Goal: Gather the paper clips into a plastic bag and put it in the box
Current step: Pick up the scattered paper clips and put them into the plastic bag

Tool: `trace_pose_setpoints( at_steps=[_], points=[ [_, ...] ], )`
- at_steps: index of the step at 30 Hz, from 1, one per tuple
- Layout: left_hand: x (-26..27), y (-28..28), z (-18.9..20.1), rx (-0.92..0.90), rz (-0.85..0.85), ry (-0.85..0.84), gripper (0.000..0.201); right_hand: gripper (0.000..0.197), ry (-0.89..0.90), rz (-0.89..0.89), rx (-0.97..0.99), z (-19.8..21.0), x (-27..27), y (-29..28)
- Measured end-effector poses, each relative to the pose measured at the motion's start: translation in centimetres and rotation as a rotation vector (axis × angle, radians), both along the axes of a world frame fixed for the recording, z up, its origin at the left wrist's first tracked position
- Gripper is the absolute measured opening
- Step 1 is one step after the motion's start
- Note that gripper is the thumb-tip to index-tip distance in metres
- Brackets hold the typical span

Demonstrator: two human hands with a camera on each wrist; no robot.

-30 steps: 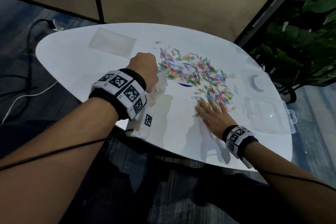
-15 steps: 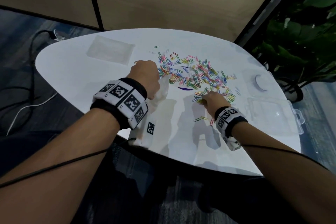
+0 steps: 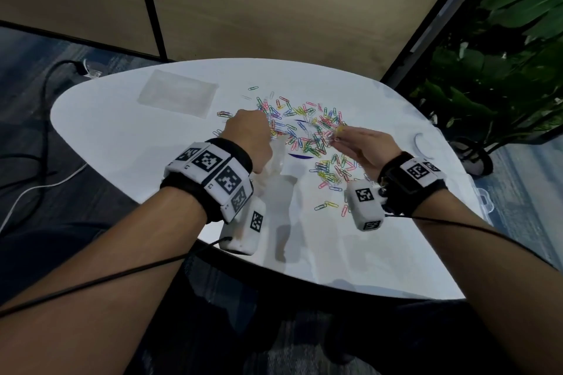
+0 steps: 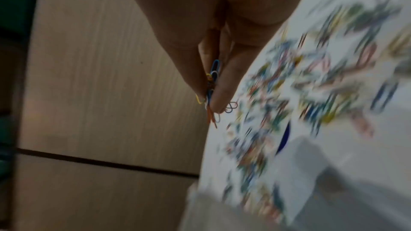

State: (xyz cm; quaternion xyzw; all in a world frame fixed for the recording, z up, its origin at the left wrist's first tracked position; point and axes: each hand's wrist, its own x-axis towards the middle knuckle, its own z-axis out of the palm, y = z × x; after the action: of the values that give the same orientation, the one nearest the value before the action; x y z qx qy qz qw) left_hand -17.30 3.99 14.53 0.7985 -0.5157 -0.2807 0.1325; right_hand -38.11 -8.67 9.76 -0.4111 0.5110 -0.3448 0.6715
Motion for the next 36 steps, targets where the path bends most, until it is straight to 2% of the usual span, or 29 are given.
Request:
trace_pose_setpoints(
  at_steps=[2, 4, 7, 12, 15, 18, 20, 23, 25, 26, 29, 30, 31, 32, 34, 35, 36],
  points=[
    [-0.6, -0.2, -0.3, -0.009, 0.006, 0.028, 0.026, 0.016, -0.106, 0.075, 0.027, 1.3, 2.1, 2.3],
    [-1.3, -0.4, -0.6, -0.039, 0.031, 0.065, 0.024, 0.013, -0.082, 0.135, 0.017, 1.4, 3.7, 4.3],
    [-2.1, -0.4, -0.9, -0.089, 0.059, 0.105, 0.025, 0.011, 0.077, 0.157, -0.056, 0.3, 5.1, 6.3],
    [-2.5, -0.5, -1.4, -0.121, 0.091, 0.159, 0.02, 0.033, 0.363, 0.25, -0.259, -1.9, 5.9, 6.5],
    [-2.4, -0.6, -1.7, -0.122, 0.09, 0.174, 0.017, 0.022, 0.463, 0.333, -0.358, -1.9, 6.5, 6.7],
    [-2.0, -0.7, -2.0, -0.113, 0.096, 0.154, 0.02, 0.016, 0.585, 0.408, -0.547, -1.2, 7.0, 6.8],
    [-1.6, -0.7, -2.1, -0.092, 0.101, 0.12, 0.025, 0.025, 0.701, 0.539, -0.707, -0.8, 7.3, 6.6],
    [-1.3, -0.6, -2.2, -0.052, 0.075, 0.078, 0.025, 0.033, 0.865, 0.818, -0.827, -0.1, 7.5, 6.6],
    [-1.3, -0.6, -2.1, -0.036, 0.055, 0.064, 0.022, 0.028, 0.883, 0.914, -0.895, 0.4, 7.1, 6.8],
    [-1.3, -0.6, -2.1, -0.032, 0.052, 0.054, 0.02, 0.028, 0.854, 0.899, -0.922, 0.5, 6.7, 6.9],
    [-1.4, -0.8, -1.8, -0.034, 0.063, 0.046, 0.021, 0.024, 0.61, 0.648, -0.793, 0.5, 4.1, 6.1],
    [-1.4, -0.8, -1.6, -0.038, 0.065, 0.053, 0.022, 0.022, 0.624, 0.567, -0.736, 0.4, 2.8, 5.6],
    [-1.3, -0.8, -1.5, -0.039, 0.067, 0.062, 0.022, 0.023, 0.737, 0.526, -0.687, -0.1, 1.1, 4.9],
    [-1.4, -0.7, -1.3, -0.036, 0.067, 0.067, 0.023, 0.03, 0.94, 0.533, -0.621, -1.0, -0.9, 4.0],
    [-1.5, -0.6, -1.2, -0.028, 0.056, 0.064, 0.023, 0.072, 1.359, 0.657, -0.375, -3.4, -5.1, 2.8],
    [-1.5, -0.6, -1.1, -0.023, 0.05, 0.061, 0.024, 0.093, 1.459, 0.716, -0.253, -4.8, -6.8, 2.7],
    [-1.6, -0.5, -1.0, -0.016, 0.044, 0.058, 0.025, 0.107, 1.47, 0.735, -0.157, -6.2, -8.0, 2.8]
  ],
)
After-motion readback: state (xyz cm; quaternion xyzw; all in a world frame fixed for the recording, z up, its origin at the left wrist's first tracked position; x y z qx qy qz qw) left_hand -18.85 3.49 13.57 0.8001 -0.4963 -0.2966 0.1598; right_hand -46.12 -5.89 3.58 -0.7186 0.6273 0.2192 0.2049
